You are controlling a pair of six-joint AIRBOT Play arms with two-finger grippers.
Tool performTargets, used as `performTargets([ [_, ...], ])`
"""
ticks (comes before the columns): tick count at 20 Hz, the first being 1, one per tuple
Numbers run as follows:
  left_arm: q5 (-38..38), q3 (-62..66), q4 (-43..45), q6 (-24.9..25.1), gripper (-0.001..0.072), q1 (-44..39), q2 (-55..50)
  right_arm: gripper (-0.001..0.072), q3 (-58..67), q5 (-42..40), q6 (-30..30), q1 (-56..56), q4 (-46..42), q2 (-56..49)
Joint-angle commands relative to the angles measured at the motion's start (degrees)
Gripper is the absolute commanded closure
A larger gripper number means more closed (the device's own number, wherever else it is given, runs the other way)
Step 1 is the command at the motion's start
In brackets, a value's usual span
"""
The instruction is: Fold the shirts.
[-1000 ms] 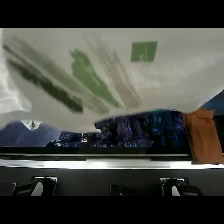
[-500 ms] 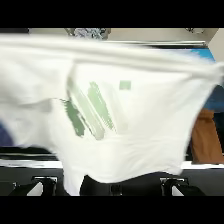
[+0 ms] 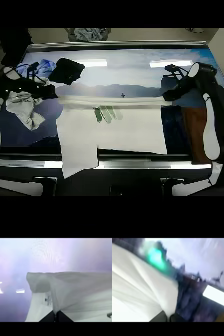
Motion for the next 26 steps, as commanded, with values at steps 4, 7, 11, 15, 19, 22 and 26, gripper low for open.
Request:
performTargets([
  [4,20.3,-0.1,-6.8,0.4,0.0679,-0.5,-7.4,0.0668,-0.3,-26.4,3.3,0.0,5.5,-4.3],
  [7,13.5,4.5,-6.7,0.5,0.0678,1.1,-6.5,0.0669,2.0,-16.7,2.7,0.1,5.3,-3.3],
  [11,-9.1,4.9,-3.8,0.3,0.0679,2.1,-6.2,0.0667,1.0,6.9,2.6,0.1,3.5,-1.6],
  [15,-19.1,-1.0,1.1,0.3,0.0679,1.6,-6.2,0.0668,-5.0,14.0,2.5,0.1,4.3,-1.9],
  [19,-20.3,-4.7,1.2,0.1,0.0679,1.4,-6.3,0.0668,-11.7,11.4,2.6,0.1,7.2,-1.9],
  [22,-21.1,-6.4,0.7,-0.1,0.0503,1.5,-6.2,0.0499,-14.0,10.1,4.5,0.0,7.9,-1.8],
  [26,-24.8,-5.5,0.8,-0.1,0.0261,4.6,-1.7,0.0136,-9.2,13.7,-1.1,0.0,2.8,3.8],
])
